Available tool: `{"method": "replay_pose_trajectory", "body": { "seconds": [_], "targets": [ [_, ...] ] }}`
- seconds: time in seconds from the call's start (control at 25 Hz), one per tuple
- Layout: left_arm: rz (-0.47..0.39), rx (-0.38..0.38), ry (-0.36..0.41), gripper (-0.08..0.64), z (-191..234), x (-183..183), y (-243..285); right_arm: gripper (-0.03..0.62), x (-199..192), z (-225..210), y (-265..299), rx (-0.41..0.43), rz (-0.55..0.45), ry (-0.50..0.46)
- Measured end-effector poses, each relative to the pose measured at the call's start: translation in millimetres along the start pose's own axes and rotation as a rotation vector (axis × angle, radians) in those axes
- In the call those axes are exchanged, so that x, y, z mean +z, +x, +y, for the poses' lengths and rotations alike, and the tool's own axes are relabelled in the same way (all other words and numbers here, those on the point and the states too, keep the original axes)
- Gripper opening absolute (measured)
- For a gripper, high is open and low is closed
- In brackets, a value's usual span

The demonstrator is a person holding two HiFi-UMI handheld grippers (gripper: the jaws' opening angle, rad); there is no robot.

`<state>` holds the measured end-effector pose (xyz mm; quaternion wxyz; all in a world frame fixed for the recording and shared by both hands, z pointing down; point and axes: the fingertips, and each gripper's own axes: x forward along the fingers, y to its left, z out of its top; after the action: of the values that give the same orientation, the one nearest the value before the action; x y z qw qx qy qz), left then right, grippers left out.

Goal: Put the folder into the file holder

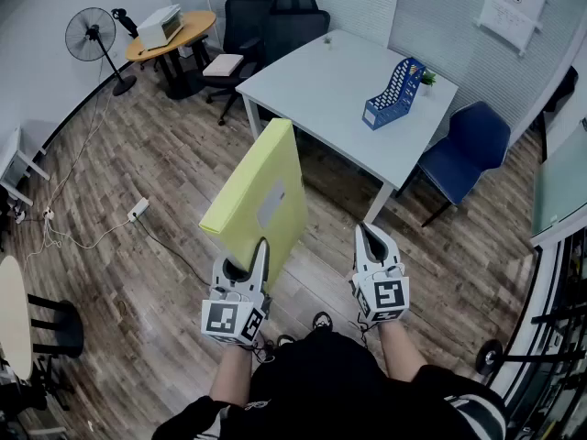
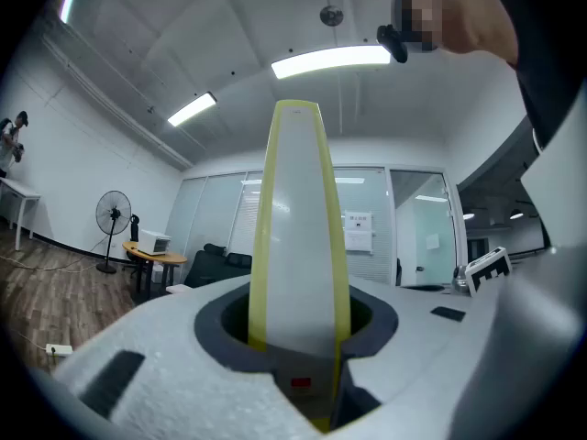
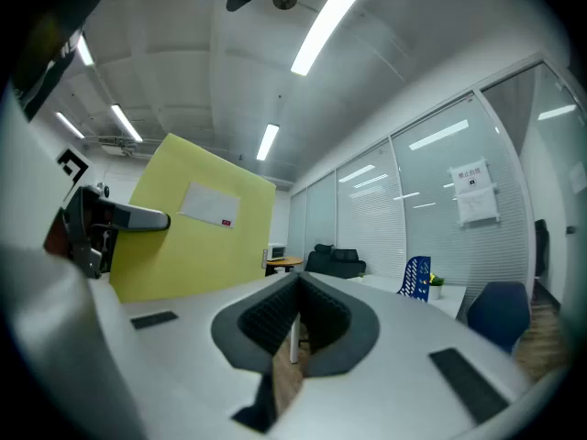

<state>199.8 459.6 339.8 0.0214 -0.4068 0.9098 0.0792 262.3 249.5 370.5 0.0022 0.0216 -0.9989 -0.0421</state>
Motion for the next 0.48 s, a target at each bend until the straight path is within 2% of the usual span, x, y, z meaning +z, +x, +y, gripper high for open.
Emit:
{"method": "replay_pose_trajectory", "body": {
  "seconds": [0.24, 0.48],
  "targets": [
    [0.0, -0.007, -0.001, 0.144, -1, 2, 13, 0.005, -8, -7, 4, -0.008, 0.035, -0.013],
    [0.003, -0.006, -0.008, 0.144, -7, -9, 41, 0.005, -15, -36, 11, -0.016, 0.043, -0.015]
  ]
}}
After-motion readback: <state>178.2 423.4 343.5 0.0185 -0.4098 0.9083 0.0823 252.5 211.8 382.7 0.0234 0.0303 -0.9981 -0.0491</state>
